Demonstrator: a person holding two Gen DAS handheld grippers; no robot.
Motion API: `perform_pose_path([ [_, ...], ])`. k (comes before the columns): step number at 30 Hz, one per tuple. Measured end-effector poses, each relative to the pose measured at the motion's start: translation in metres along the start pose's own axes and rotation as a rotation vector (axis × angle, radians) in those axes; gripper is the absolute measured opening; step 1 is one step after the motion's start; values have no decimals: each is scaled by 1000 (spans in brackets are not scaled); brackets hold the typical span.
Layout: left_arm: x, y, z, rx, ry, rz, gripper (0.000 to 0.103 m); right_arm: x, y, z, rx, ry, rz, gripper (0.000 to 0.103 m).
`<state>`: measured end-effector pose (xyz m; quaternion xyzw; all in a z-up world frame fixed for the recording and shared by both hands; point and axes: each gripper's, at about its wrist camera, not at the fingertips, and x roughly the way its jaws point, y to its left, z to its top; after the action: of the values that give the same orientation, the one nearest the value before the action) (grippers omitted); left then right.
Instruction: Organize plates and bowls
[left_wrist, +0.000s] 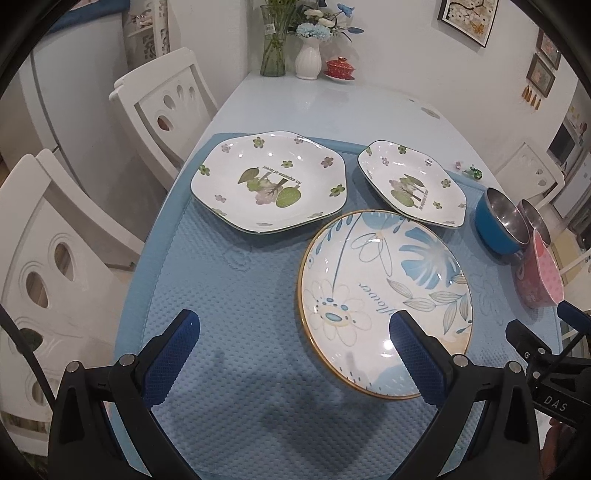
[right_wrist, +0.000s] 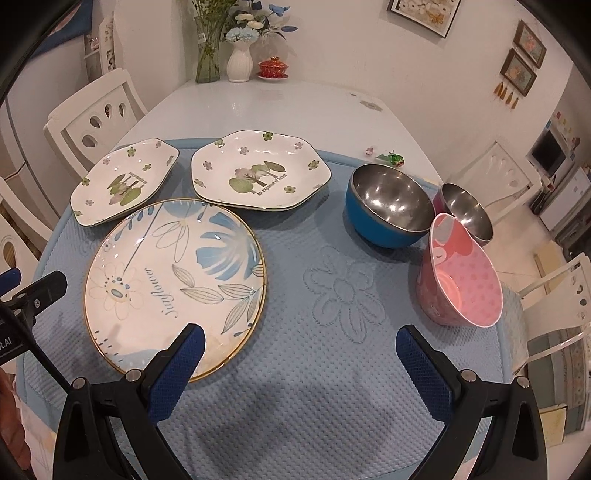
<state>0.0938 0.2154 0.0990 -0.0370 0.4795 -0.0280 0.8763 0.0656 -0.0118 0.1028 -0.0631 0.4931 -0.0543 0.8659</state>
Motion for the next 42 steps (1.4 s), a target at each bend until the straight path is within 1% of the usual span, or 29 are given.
perform_pose_path([
  [9, 2, -1, 4, -3, -4, -10, 102, 0, 9, 7, 1, 13, 24, 103],
  [15, 4, 3, 2, -16, 6, -11, 102, 4, 11, 5, -4, 35, 6, 103],
  [20, 5, 2, 2, -1, -5, -4, 102, 8, 10, 6, -2, 41, 8, 103],
  [25, 7, 2, 9, 9, -26, -16, 102, 17, 11, 19, -17, 30, 4, 103],
  [28, 12, 2, 13, 15, -45, -20, 102, 23, 9, 24, -2, 39, 20, 103],
  [32, 24, 6, 16, -5, -12, -42, 102, 37, 6, 26, 23, 81, 36, 101],
  [34, 28, 6, 16, -11, -4, -52, 102, 44, 6, 25, 27, 101, 38, 97],
  [38, 38, 7, 13, -14, 22, -62, 102, 55, 7, 25, 23, 123, 42, 95],
  [40, 46, 8, 12, -11, 35, -68, 102, 61, 7, 26, 25, 129, 56, 91],
  [42, 54, 8, 11, -4, 57, -73, 97, 67, 7, 28, 31, 139, 70, 89],
])
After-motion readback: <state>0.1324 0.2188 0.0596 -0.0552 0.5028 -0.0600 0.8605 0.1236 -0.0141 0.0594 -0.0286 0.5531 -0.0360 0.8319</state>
